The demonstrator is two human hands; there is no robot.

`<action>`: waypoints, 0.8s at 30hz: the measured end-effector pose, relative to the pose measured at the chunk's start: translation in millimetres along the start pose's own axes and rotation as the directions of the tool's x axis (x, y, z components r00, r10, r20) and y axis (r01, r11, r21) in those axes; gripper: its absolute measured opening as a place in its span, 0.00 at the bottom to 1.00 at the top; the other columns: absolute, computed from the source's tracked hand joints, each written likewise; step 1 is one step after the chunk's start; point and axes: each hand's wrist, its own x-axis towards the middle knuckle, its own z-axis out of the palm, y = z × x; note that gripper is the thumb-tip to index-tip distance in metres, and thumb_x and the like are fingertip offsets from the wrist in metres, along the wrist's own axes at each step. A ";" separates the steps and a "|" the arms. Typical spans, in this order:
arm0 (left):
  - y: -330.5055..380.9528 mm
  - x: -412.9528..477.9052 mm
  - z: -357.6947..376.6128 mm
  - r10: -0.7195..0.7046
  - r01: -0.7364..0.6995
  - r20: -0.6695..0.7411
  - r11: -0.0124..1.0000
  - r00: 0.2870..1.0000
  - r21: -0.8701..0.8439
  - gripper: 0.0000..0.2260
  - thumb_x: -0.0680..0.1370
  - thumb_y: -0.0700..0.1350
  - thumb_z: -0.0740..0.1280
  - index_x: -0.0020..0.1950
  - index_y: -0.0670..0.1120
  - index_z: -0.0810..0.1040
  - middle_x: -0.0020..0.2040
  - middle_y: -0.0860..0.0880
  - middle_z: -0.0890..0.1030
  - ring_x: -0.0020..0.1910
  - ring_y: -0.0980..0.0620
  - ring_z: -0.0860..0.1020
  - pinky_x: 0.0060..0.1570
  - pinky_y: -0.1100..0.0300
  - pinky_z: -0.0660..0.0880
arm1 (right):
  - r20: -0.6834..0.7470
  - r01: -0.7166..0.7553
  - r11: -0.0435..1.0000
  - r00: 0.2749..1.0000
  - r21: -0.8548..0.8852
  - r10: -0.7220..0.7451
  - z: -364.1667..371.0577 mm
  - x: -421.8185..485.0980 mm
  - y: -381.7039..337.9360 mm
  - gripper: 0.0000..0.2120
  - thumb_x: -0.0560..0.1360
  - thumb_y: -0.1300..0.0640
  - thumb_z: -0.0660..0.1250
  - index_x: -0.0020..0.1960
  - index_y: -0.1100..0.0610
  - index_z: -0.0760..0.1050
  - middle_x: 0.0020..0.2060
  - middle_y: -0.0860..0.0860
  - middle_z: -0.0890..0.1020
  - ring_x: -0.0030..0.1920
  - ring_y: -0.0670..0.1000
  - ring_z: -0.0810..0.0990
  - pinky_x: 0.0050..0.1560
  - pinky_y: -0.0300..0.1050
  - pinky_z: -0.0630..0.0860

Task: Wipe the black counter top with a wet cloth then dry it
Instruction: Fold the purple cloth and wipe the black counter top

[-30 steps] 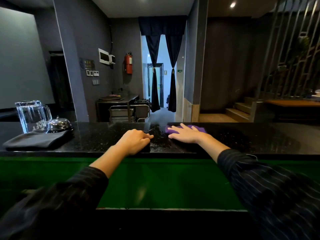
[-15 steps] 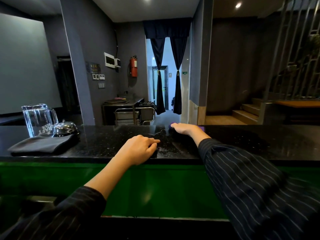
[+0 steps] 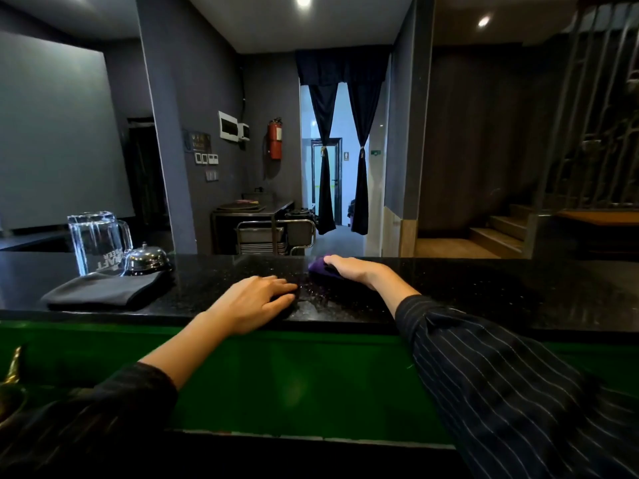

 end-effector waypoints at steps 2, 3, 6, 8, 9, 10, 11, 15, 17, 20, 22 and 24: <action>-10.0 -7.7 -1.3 0.014 -0.014 -0.007 1.000 1.000 -0.012 0.32 0.73 0.65 0.46 0.71 0.52 0.70 0.71 0.48 0.71 0.71 0.53 0.67 0.70 0.59 0.62 | -0.007 -0.013 1.000 1.000 -0.005 0.013 -0.9 -0.6 -1.5 0.31 0.77 0.36 0.51 0.69 0.55 0.69 0.69 0.58 0.70 0.62 0.59 0.72 0.67 0.52 0.65; -10.9 -8.2 -0.8 0.022 -0.022 -0.011 1.000 1.000 -0.019 0.31 0.74 0.64 0.47 0.71 0.52 0.69 0.71 0.48 0.71 0.71 0.53 0.67 0.70 0.59 0.62 | -0.011 -0.015 1.000 1.000 -0.018 0.015 0.1 1.8 -2.2 0.31 0.77 0.36 0.50 0.71 0.55 0.68 0.71 0.58 0.68 0.66 0.60 0.70 0.69 0.53 0.63; -6.6 -5.0 1.0 0.009 -0.010 -0.023 0.999 1.000 -0.037 0.27 0.76 0.60 0.50 0.70 0.51 0.71 0.70 0.48 0.72 0.70 0.53 0.69 0.70 0.58 0.64 | -0.027 -0.009 0.986 1.000 -0.164 0.005 10.9 1.3 -15.9 0.32 0.80 0.38 0.46 0.78 0.55 0.56 0.78 0.56 0.56 0.77 0.58 0.56 0.75 0.56 0.50; -6.6 -5.7 1.1 -0.022 0.021 -0.040 0.999 0.999 -0.037 0.26 0.76 0.58 0.51 0.69 0.50 0.72 0.69 0.47 0.73 0.69 0.52 0.70 0.69 0.57 0.66 | -0.044 0.009 0.948 0.999 -0.317 -0.024 21.5 5.8 -23.4 0.35 0.78 0.34 0.45 0.79 0.51 0.49 0.79 0.52 0.49 0.78 0.56 0.47 0.76 0.60 0.42; -7.1 -6.2 0.2 -0.034 0.033 -0.049 0.999 0.998 -0.032 0.26 0.75 0.56 0.51 0.69 0.49 0.73 0.69 0.47 0.73 0.69 0.52 0.71 0.69 0.57 0.66 | -0.045 0.026 0.924 0.998 -0.382 -0.047 27.5 5.5 -28.4 0.34 0.78 0.34 0.45 0.79 0.48 0.48 0.79 0.50 0.48 0.79 0.55 0.45 0.75 0.61 0.40; -7.5 -6.8 -0.5 -0.044 0.042 -0.060 0.999 0.997 -0.028 0.26 0.75 0.55 0.51 0.68 0.48 0.74 0.68 0.47 0.74 0.68 0.51 0.71 0.68 0.56 0.67 | -0.033 0.055 0.899 0.996 -0.434 -0.077 33.2 5.8 -31.9 0.32 0.79 0.35 0.46 0.79 0.46 0.48 0.79 0.49 0.47 0.79 0.54 0.45 0.75 0.62 0.40; -6.4 -8.1 -1.4 -0.054 0.052 -0.072 0.998 0.996 -0.026 0.26 0.75 0.55 0.51 0.67 0.48 0.75 0.67 0.47 0.75 0.67 0.50 0.72 0.67 0.55 0.68 | -0.009 0.088 0.877 0.994 -0.472 -0.105 38.4 3.4 -34.2 0.31 0.79 0.36 0.46 0.79 0.46 0.48 0.79 0.48 0.47 0.79 0.54 0.45 0.74 0.62 0.40; -6.4 -9.6 1.7 -0.093 0.093 -0.173 0.996 0.980 -0.005 0.25 0.74 0.53 0.50 0.60 0.46 0.80 0.62 0.47 0.80 0.60 0.45 0.78 0.58 0.51 0.75 | 0.052 0.189 0.839 0.981 -0.510 -0.189 38.7 -14.1 -25.6 0.32 0.80 0.38 0.48 0.79 0.49 0.48 0.79 0.49 0.47 0.79 0.54 0.45 0.75 0.62 0.41; -10.4 -8.6 6.3 -0.144 0.158 -0.254 0.987 0.956 0.035 0.26 0.72 0.55 0.48 0.54 0.47 0.83 0.56 0.46 0.83 0.51 0.43 0.81 0.48 0.51 0.78 | 0.033 0.163 0.848 0.985 -0.505 -0.170 26.3 -25.8 -12.5 0.31 0.81 0.38 0.47 0.79 0.50 0.47 0.79 0.50 0.47 0.79 0.54 0.46 0.75 0.60 0.42; -9.8 -7.7 10.2 -0.175 0.209 -0.331 0.975 0.927 0.071 0.26 0.71 0.54 0.48 0.52 0.49 0.83 0.47 0.47 0.85 0.42 0.44 0.81 0.36 0.57 0.73 | -0.053 0.071 0.845 0.992 -0.529 -0.117 10.4 -35.4 2.9 0.29 0.82 0.39 0.44 0.79 0.49 0.45 0.79 0.49 0.47 0.79 0.53 0.45 0.75 0.60 0.42; -6.8 -8.3 7.7 -0.188 0.228 -0.352 0.971 0.917 0.077 0.25 0.70 0.52 0.49 0.53 0.50 0.83 0.45 0.47 0.85 0.41 0.44 0.80 0.33 0.59 0.67 | -0.088 0.017 0.836 0.993 -0.548 -0.077 9.5 -32.6 3.5 0.29 0.81 0.38 0.42 0.79 0.47 0.45 0.79 0.49 0.46 0.79 0.54 0.45 0.75 0.62 0.41; -3.8 -10.4 5.3 -0.204 0.248 -0.360 0.965 0.910 0.081 0.25 0.70 0.51 0.50 0.54 0.51 0.83 0.46 0.47 0.85 0.42 0.43 0.81 0.34 0.59 0.65 | -0.092 -0.008 0.830 0.994 -0.557 -0.053 18.8 -31.4 -4.4 0.29 0.81 0.37 0.41 0.79 0.46 0.44 0.79 0.50 0.46 0.79 0.56 0.44 0.75 0.64 0.40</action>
